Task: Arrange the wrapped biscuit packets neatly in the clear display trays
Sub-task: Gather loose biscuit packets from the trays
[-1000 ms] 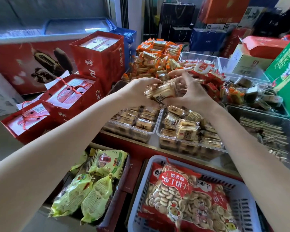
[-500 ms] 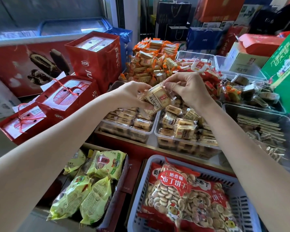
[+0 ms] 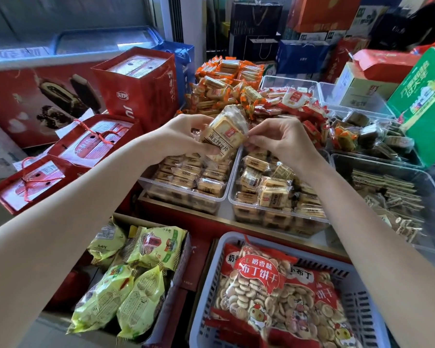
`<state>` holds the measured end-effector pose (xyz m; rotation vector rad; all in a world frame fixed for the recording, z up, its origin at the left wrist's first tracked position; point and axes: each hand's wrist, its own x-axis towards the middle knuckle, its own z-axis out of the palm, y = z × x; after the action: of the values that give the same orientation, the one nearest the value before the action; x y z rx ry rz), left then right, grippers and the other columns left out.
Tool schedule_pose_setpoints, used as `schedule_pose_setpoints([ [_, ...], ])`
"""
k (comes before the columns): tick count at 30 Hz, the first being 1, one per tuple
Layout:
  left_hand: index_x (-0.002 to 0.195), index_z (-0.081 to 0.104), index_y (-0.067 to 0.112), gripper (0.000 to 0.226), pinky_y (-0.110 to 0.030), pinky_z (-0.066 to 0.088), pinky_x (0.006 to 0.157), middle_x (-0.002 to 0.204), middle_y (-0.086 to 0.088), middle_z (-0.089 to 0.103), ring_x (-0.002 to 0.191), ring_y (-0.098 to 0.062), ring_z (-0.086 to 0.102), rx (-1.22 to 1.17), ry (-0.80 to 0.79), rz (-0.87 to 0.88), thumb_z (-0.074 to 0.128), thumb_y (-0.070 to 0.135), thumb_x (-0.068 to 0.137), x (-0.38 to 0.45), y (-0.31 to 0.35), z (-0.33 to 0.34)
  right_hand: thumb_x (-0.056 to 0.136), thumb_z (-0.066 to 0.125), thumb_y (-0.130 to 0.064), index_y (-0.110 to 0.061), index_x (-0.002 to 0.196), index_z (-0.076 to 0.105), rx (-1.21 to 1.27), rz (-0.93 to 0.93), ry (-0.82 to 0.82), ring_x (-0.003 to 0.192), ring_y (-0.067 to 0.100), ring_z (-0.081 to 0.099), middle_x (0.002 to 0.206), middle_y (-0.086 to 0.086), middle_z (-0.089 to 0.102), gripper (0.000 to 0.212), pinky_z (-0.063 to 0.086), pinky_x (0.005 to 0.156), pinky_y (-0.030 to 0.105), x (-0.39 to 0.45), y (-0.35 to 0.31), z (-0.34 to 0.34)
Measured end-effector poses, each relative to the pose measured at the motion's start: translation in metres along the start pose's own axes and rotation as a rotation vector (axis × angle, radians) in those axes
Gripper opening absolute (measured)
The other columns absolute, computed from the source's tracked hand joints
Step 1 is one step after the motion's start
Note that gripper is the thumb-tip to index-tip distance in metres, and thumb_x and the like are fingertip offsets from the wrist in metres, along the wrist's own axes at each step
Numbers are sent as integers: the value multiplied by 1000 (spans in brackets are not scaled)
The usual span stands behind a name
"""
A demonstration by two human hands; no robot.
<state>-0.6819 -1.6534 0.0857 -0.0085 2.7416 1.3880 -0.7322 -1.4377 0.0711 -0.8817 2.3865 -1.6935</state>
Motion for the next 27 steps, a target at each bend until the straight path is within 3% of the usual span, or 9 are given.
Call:
schedule_pose_setpoints([
  [3,133,50,22,72,-31,46,94,124,4,59,99,-14,58,139,45,44,81,16,68,3,1,0,84,63,5,-5,88,67,5,50,-35,65,5,68,79,6,69,11,54,64,16,-1,5,-5],
  [7,138,44,20,79,-20,36,89,124,4,53,103,-10,51,272,106,103,82,19,69,4,-2,5,82,66,1,-11,84,68,-92,36,-67,69,8,68,79,2,70,13,56,70,20,0,9,-9],
  [11,136,45,19,79,-25,41,92,125,1,55,101,-14,54,234,124,124,83,16,67,2,-8,5,81,71,-15,-13,92,71,-108,55,3,83,19,70,91,6,72,11,57,77,26,0,13,-19],
  [14,135,45,21,79,-35,44,97,127,0,56,102,-16,56,229,112,134,84,17,66,3,-7,4,80,73,-17,-17,101,67,-88,31,54,86,10,69,102,-4,68,22,57,76,23,3,13,-21],
  [17,136,45,20,80,-35,42,100,129,-1,55,108,-17,54,243,110,138,84,17,66,5,-4,6,76,76,-11,-12,98,70,-165,-16,66,82,7,68,94,-1,70,23,56,77,21,7,11,-10],
  [21,138,42,19,81,-30,40,97,133,0,52,111,-16,50,271,149,163,82,18,68,7,-2,8,74,78,-9,-4,88,73,-174,-1,209,78,16,69,85,7,71,16,57,74,24,14,11,-5],
  [24,139,42,18,81,-23,37,92,133,1,51,104,-11,48,277,169,170,82,19,69,7,-2,7,78,74,-5,-2,82,70,-28,58,245,74,16,71,83,10,71,7,58,71,26,16,9,-2],
  [27,137,44,18,79,-27,41,95,130,0,54,99,-11,51,211,174,147,83,18,68,6,-6,9,83,67,0,1,83,66,237,133,288,69,16,71,81,11,70,1,58,66,25,17,5,3],
])
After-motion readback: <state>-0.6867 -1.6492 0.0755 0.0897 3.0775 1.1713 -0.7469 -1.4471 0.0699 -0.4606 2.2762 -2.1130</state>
